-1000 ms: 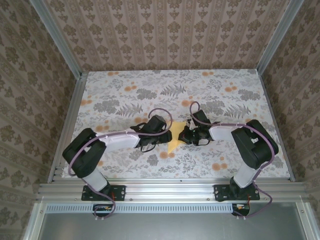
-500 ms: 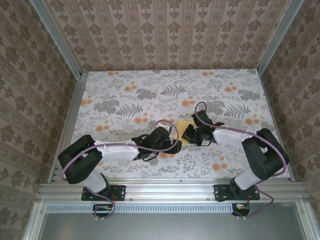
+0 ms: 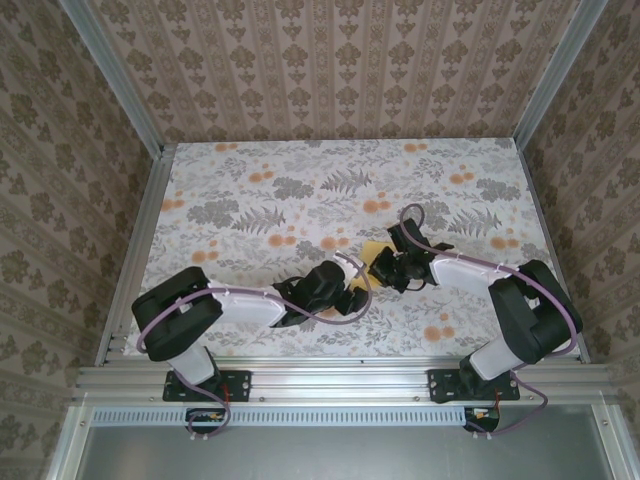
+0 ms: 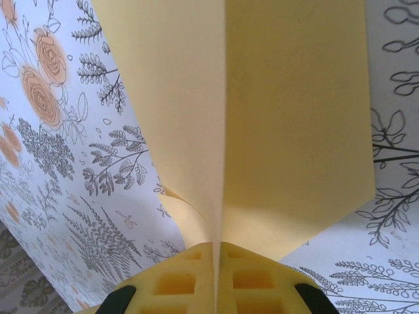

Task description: Fold a paper plane with a square sheet of paper (pick it up from the middle)

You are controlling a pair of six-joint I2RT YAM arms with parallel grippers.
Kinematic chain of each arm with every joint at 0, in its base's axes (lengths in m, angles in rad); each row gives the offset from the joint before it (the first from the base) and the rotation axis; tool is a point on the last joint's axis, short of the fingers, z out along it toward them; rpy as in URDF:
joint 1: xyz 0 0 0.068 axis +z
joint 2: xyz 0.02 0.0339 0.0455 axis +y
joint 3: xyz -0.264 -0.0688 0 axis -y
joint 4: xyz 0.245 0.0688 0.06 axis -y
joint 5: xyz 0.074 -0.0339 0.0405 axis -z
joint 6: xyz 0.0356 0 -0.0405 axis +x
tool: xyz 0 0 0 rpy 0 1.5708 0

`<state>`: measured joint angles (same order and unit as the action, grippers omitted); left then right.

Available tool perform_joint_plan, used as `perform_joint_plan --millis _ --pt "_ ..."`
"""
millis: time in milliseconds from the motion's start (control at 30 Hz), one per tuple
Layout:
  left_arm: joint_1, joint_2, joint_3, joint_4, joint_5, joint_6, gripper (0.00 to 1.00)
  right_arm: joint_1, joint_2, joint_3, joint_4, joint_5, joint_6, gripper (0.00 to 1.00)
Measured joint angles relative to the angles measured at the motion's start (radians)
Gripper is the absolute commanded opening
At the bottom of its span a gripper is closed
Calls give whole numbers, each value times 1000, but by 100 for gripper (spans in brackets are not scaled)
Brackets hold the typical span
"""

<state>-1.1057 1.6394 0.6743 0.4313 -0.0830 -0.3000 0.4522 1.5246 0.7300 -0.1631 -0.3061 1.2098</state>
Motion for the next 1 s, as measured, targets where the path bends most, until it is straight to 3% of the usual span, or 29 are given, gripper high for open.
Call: perform_joint_plan --millis 600,800,900,1000 --pt "-1 150 0 158 8 154 42 -23 -1 -21 30 -36 41 0" --pt "-1 166 3 170 7 171 31 -23 -1 -21 33 -44 48 0" --pt "-1 167 4 169 6 176 23 -26 -2 -21 32 -46 48 8" --pt "-1 167 9 169 7 178 19 -36 -10 -21 32 -55 37 23"
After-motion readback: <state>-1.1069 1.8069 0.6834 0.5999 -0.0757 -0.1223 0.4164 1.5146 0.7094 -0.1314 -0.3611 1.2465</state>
